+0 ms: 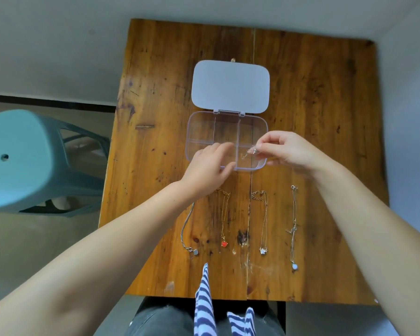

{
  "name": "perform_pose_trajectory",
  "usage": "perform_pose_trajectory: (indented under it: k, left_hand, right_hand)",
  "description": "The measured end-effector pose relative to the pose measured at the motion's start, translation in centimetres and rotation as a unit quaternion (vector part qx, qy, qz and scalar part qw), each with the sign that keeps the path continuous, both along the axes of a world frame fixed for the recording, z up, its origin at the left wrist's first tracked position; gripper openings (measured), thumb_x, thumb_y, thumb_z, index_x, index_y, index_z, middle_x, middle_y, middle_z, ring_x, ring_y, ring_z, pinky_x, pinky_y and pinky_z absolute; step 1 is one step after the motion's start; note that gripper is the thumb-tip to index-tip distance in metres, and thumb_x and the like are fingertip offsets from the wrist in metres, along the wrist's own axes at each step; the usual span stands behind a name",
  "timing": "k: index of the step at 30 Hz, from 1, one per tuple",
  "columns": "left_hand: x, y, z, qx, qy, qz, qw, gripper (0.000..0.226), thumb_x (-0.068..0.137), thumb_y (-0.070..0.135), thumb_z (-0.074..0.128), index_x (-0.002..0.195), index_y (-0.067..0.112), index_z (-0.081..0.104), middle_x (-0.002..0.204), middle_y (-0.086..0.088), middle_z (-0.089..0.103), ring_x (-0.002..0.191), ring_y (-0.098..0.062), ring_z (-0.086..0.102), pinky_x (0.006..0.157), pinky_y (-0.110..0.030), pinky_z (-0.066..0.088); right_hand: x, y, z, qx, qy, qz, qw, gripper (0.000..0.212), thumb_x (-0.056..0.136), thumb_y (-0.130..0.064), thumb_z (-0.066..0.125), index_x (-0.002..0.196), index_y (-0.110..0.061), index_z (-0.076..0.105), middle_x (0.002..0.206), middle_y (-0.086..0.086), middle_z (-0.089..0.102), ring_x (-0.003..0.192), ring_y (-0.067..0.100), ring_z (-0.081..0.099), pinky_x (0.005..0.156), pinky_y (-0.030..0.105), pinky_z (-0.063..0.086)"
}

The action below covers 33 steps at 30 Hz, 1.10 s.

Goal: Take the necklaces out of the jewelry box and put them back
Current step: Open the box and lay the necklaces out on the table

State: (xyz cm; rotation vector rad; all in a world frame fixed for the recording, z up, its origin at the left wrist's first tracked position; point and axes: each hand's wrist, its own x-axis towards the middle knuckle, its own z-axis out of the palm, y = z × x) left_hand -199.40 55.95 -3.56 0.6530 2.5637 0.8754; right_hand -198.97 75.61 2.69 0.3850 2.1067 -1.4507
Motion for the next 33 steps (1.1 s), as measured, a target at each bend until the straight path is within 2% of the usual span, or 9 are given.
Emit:
perform_pose_trajectory:
  k: [3, 6, 9, 13, 16, 20, 23, 28, 33]
  left_hand:
    - [-0.2, 1.4, 2.5, 0.113, -0.074, -0.005, 0.991, 0.045, 0.093, 0.017, 0.050, 0.137, 0.015, 0.041, 0.143, -0.003, 0.044, 0.131, -0.014, 0.038, 0.107, -0.028, 0.032]
    - [-0.2, 2.8, 5.0, 0.173, -0.170, -0.012, 0.970, 0.020, 0.093, 0.028, 0.051, 0.103, 0.017, 0.065, 0.101, 0.002, 0.068, 0.094, -0.006, 0.058, 0.083, -0.028, 0.045]
    - [0.0, 2.9, 6.2, 0.183, -0.218, -0.013, 0.958, 0.027, 0.094, 0.033, 0.051, 0.082, 0.014, 0.066, 0.068, 0.000, 0.067, 0.066, -0.009, 0.058, 0.072, -0.034, 0.052]
    - [0.1, 2.1, 6.4, 0.212, -0.216, 0.021, 0.953, 0.023, 0.094, 0.024, 0.052, 0.082, 0.020, 0.070, 0.056, 0.009, 0.060, 0.053, 0.002, 0.052, 0.057, -0.010, 0.045]
    - [0.3, 2.0, 6.5, 0.203, -0.226, 0.031, 0.952, 0.024, 0.093, 0.026, 0.052, 0.077, 0.024, 0.070, 0.053, 0.011, 0.060, 0.054, 0.000, 0.053, 0.059, -0.009, 0.047]
    - [1.4, 3.4, 6.3, 0.200, -0.218, 0.048, 0.954, 0.022, 0.090, 0.022, 0.055, 0.075, 0.015, 0.069, 0.061, 0.005, 0.063, 0.061, -0.008, 0.057, 0.073, -0.031, 0.055]
    - [3.1, 4.8, 6.3, 0.212, -0.239, 0.061, 0.946, 0.019, 0.090, 0.022, 0.055, 0.076, 0.016, 0.066, 0.070, 0.002, 0.066, 0.067, -0.011, 0.059, 0.075, -0.033, 0.055]
    - [6.0, 7.0, 6.7, 0.320, -0.386, 0.116, 0.858, 0.014, 0.094, 0.013, 0.047, 0.081, 0.014, 0.054, 0.087, -0.003, 0.066, 0.085, -0.017, 0.063, 0.086, -0.037, 0.052]
    - [8.9, 9.0, 6.4, 0.197, -0.294, -0.054, 0.934, 0.037, 0.088, 0.003, 0.043, 0.120, 0.019, 0.051, 0.120, 0.004, 0.058, 0.113, -0.009, 0.053, 0.088, -0.018, 0.044]
  right_hand:
    - [1.4, 0.7, 1.3, -0.209, -0.042, -0.053, 0.976, 0.012, 0.093, -0.014, 0.056, 0.083, -0.018, 0.061, 0.097, 0.007, 0.075, 0.095, 0.021, 0.071, 0.078, 0.030, 0.057]
    - [2.6, 0.7, 2.2, -0.283, -0.036, -0.082, 0.955, 0.009, 0.090, -0.012, 0.056, 0.083, -0.016, 0.060, 0.086, 0.007, 0.074, 0.082, 0.019, 0.071, 0.068, 0.026, 0.057]
    - [3.9, 1.0, 2.7, -0.299, -0.017, -0.116, 0.947, 0.011, 0.094, -0.010, 0.052, 0.095, -0.013, 0.062, 0.078, 0.003, 0.071, 0.068, 0.011, 0.067, 0.057, 0.020, 0.055]
    - [6.2, 1.7, 2.8, -0.285, 0.007, -0.168, 0.943, 0.019, 0.094, -0.008, 0.051, 0.108, -0.010, 0.064, 0.085, 0.001, 0.074, 0.066, 0.005, 0.065, 0.052, 0.014, 0.051]
    - [8.4, 2.2, 2.5, -0.266, 0.023, -0.215, 0.939, 0.019, 0.093, -0.003, 0.052, 0.105, -0.009, 0.066, 0.093, 0.004, 0.076, 0.073, 0.007, 0.070, 0.057, 0.014, 0.054]
    - [11.6, 2.7, 2.0, -0.262, 0.030, -0.269, 0.926, 0.021, 0.091, 0.003, 0.052, 0.104, -0.008, 0.065, 0.088, 0.002, 0.075, 0.075, 0.008, 0.071, 0.058, 0.015, 0.055]
    - [14.1, 3.1, 1.8, -0.262, 0.039, -0.307, 0.914, 0.024, 0.090, 0.005, 0.054, 0.106, -0.010, 0.065, 0.088, 0.001, 0.073, 0.075, 0.008, 0.070, 0.057, 0.015, 0.054]
    - [17.9, 3.8, 1.9, -0.228, 0.049, -0.340, 0.911, 0.032, 0.088, 0.004, 0.057, 0.115, -0.013, 0.059, 0.097, 0.009, 0.069, 0.080, 0.012, 0.071, 0.061, 0.017, 0.055]
    - [19.9, 5.3, 2.9, -0.175, 0.064, -0.283, 0.941, 0.038, 0.087, -0.004, 0.062, 0.122, -0.017, 0.054, 0.090, 0.007, 0.076, 0.082, 0.015, 0.072, 0.062, 0.018, 0.054]
